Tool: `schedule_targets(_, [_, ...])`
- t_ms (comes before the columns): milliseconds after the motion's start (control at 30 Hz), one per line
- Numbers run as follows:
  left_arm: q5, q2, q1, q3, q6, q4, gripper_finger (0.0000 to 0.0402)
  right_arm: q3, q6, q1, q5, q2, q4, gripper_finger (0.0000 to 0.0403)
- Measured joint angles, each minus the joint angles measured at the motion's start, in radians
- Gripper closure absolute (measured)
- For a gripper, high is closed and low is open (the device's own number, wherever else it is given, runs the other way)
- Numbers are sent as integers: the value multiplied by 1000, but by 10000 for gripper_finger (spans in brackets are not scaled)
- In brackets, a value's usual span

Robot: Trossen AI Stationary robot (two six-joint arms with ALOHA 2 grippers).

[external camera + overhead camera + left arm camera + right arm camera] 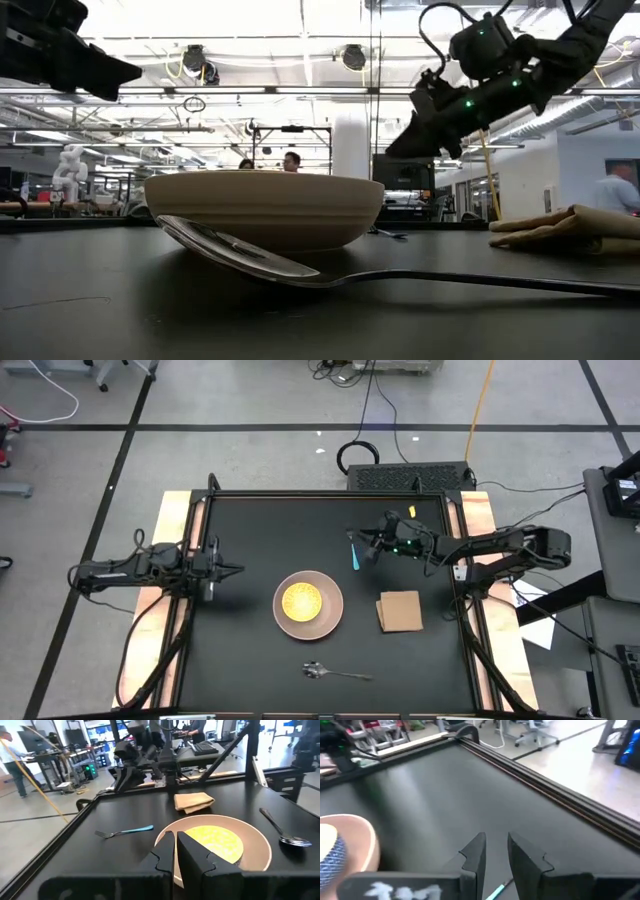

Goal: Set table place
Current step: Put the blue fork to the right of the brown plate

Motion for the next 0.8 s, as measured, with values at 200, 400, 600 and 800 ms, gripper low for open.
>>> schedule_targets(200, [14, 0, 0, 0, 0, -4, 376, -5, -26, -8, -72, 0, 112, 330])
schedule_targets(400, [14, 0, 0, 0, 1, -4, 376, -4, -35, -4, -82, 2, 179, 330])
schedule_targets(600, [13, 0, 0, 0, 1, -3, 376, -3, -5, -4, -81, 36, 177, 330])
schedule_targets(800, [13, 0, 0, 0, -12, -3, 376, 1, 66, -24, -53, 55, 177, 326])
